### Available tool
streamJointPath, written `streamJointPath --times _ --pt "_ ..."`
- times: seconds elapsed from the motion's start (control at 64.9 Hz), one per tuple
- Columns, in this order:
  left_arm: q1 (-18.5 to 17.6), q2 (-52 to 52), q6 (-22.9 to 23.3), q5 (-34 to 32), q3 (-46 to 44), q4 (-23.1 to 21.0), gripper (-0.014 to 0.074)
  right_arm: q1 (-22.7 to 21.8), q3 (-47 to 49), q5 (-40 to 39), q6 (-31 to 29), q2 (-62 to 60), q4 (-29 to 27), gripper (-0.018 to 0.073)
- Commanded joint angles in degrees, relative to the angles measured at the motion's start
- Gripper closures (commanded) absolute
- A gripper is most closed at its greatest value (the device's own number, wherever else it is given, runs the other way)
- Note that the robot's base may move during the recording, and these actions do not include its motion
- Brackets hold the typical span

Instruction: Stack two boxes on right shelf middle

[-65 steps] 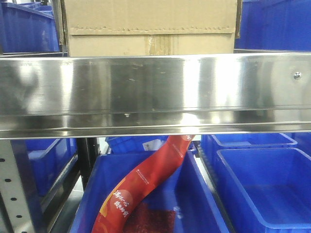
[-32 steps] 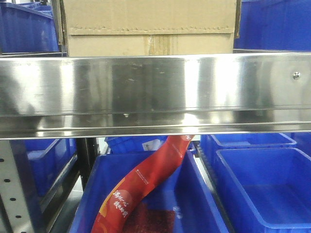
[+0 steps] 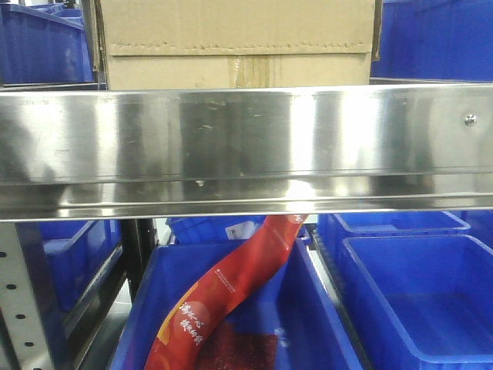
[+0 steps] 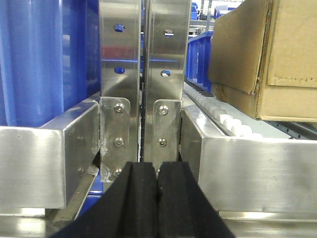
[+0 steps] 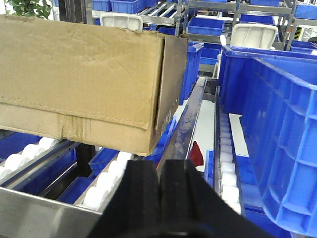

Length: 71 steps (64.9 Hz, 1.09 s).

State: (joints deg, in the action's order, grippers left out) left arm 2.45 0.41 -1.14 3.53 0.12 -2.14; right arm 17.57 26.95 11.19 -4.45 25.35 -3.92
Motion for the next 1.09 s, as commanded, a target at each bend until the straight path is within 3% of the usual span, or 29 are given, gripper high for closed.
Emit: streamJointPath --times 0.0,0.077,0.231,0.478,0.57,1.079 --pt "0.2 -0.4 -0.2 -1.5 -0.1 -0.3 0.0707 -0.3 -0.2 -1.1 -0.2 -0.5 0.5 0.0721" --pt "0.2 -0.4 -0.2 -1.5 -0.1 -0.3 0.0707 -1.6 -0.6 -1.1 -0.2 -1.1 0.5 0.0721" --pt "0.2 -0.4 -0.2 -1.5 -0.1 -0.3 0.0707 -8.6 -5.3 -3.7 -0.2 -6.8 0.4 0.0721" --pt "0.2 -0.4 -0.2 -1.5 -0.1 -0.3 0.0707 -16.2 -21.7 -9.1 0.3 -21.0 -3.4 0.0721" --pt "0.2 -0.4 -0.2 -1.5 -0.1 -0.3 0.0707 -17.0 -27.0 -9.4 1.1 -25.3 -3.4 0.0721" --pt "0.2 -0.4 -0.2 -1.5 -0.1 -0.3 0.0707 -17.4 -27.0 -7.6 1.6 -25.3 -1.9 0.0721"
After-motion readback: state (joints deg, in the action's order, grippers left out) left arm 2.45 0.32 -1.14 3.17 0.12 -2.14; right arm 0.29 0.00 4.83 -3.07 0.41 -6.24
